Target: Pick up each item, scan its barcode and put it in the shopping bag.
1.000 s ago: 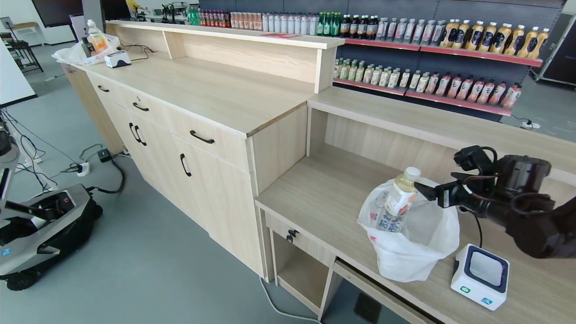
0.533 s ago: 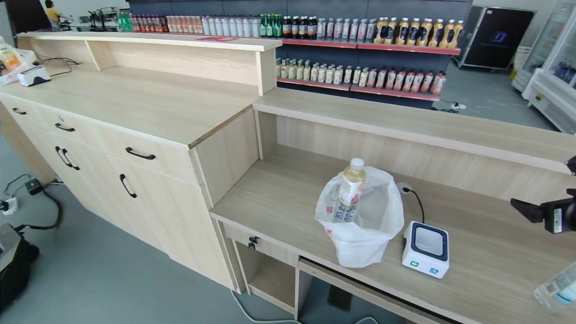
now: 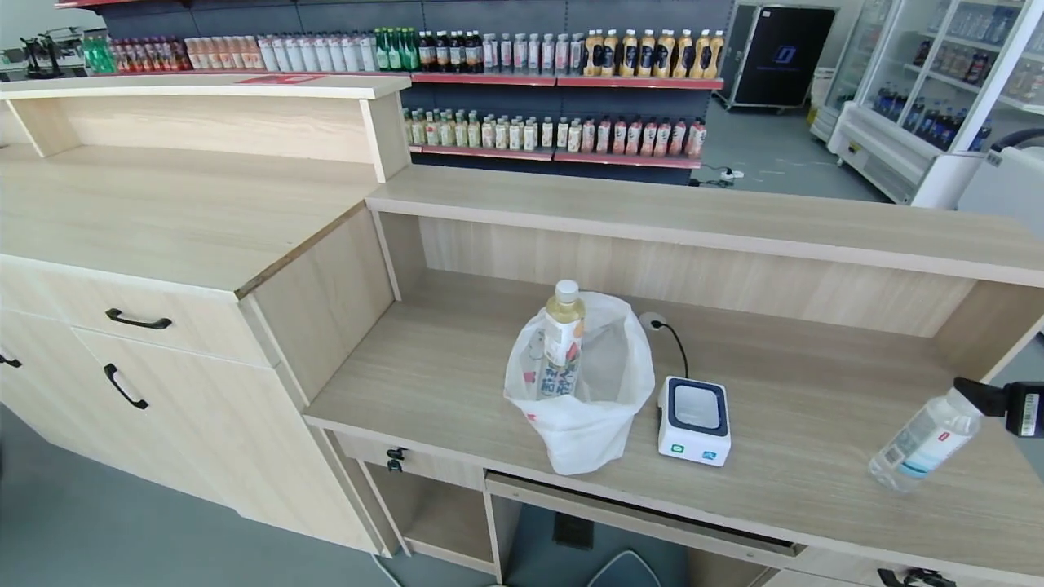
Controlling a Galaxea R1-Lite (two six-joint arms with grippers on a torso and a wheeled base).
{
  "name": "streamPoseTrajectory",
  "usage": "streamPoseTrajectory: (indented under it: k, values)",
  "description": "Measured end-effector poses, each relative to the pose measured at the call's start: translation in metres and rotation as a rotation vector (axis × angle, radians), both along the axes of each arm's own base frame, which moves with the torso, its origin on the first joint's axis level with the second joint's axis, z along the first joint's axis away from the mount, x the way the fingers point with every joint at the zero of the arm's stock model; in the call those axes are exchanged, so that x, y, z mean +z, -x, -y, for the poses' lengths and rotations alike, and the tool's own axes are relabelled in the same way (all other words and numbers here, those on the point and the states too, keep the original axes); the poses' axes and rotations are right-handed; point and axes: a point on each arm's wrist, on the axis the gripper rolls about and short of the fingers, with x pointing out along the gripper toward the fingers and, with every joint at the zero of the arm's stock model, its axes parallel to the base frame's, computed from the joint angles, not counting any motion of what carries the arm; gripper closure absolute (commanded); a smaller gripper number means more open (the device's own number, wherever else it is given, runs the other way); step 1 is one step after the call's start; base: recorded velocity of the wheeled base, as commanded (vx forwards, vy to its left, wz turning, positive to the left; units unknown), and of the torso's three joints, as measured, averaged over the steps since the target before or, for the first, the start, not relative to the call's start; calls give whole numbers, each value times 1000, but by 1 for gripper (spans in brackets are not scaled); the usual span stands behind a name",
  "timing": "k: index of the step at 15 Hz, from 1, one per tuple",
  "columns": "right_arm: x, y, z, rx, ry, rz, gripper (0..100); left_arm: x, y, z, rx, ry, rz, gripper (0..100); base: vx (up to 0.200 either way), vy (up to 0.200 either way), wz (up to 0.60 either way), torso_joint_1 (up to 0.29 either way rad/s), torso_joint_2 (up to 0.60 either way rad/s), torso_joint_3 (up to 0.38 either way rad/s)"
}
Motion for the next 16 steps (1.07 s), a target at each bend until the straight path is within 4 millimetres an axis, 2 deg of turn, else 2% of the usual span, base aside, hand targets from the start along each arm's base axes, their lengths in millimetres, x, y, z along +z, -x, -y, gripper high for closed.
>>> streamPoseTrajectory:
  k: [2,5,16]
  values:
    - [-16,-12,6,7,-31,-19,0,0,0,0,0,0,0,0,0,0,0,0,0,0]
    - [-30,-22,6,40,-16,-56,0,0,0,0,0,0,0,0,0,0,0,0,0,0]
    - [-28,-9,0,68,-6,11,0,0,0,0,0,0,0,0,0,0,0,0,0,0]
